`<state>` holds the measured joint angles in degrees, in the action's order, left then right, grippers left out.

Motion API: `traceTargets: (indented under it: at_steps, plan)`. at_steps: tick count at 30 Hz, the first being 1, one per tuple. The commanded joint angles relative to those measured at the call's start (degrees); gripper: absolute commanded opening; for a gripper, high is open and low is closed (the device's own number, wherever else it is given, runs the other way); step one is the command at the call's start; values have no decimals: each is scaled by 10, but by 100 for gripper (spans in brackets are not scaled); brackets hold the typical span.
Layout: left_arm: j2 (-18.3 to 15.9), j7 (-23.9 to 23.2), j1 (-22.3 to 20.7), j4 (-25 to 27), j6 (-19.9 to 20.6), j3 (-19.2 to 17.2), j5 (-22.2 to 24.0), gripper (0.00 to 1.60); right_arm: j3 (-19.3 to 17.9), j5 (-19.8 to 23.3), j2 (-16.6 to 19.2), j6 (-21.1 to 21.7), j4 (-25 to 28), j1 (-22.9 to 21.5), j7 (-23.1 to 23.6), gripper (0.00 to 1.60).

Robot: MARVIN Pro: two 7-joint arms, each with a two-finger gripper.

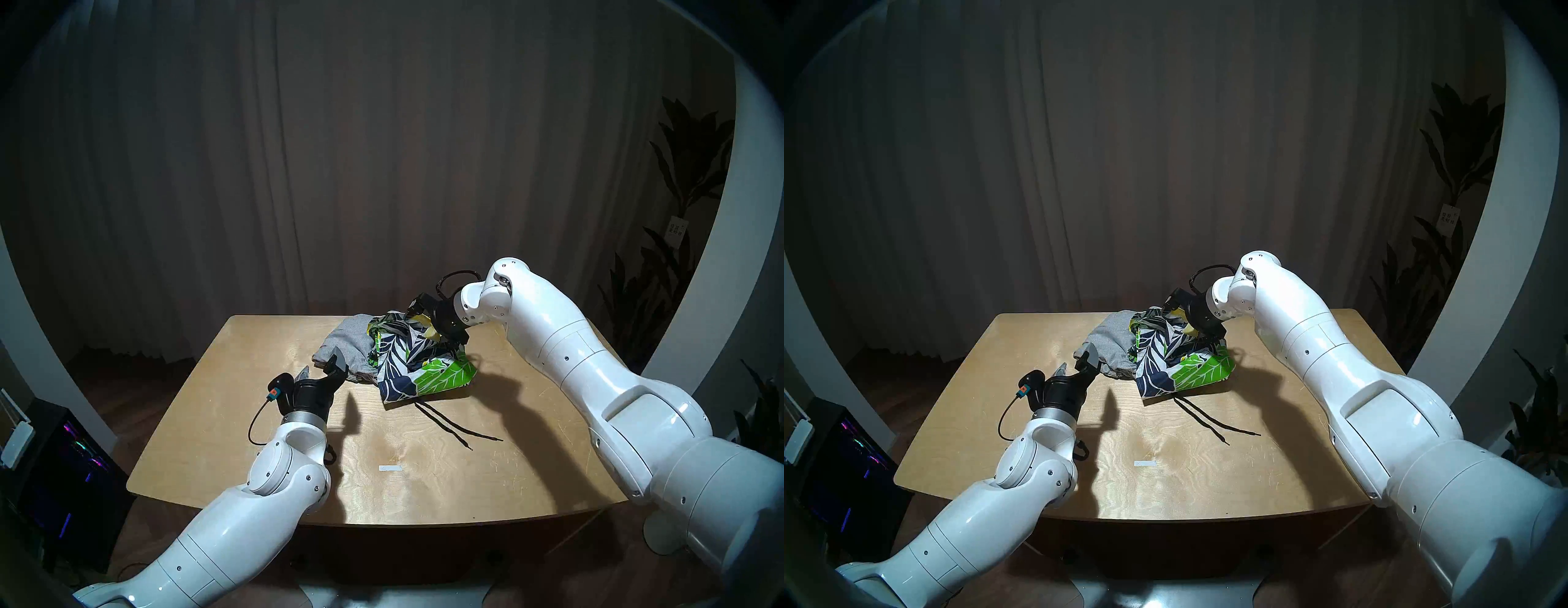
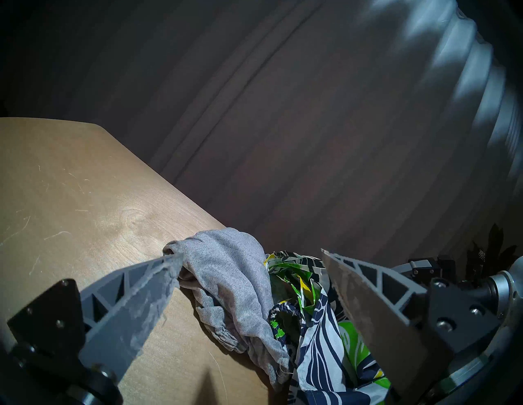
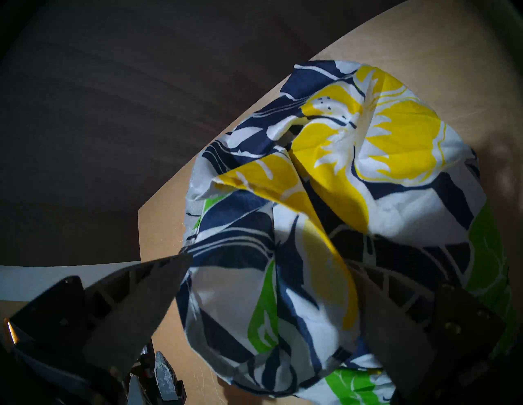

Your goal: Fold pants twice and stack them

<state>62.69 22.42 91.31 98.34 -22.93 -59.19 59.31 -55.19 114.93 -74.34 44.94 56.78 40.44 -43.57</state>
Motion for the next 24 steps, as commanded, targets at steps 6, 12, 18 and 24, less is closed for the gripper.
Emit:
traceTargets:
  at_steps: [6,12,18,24]
  plan:
    - [-9,17,15,33,-10,-2,-20,160,-6,12,-14,-52,104,47,-9,160]
    - [-14,32,22,43,-14,-6,-27,160,-5,4,-21,-91,148,62,-20,160]
    - [-17,45,26,48,-17,-10,-31,160,3,-14,-28,-136,189,81,-33,160]
    - [-23,58,32,50,-21,-18,-31,160,18,-51,-47,-192,217,92,-40,160]
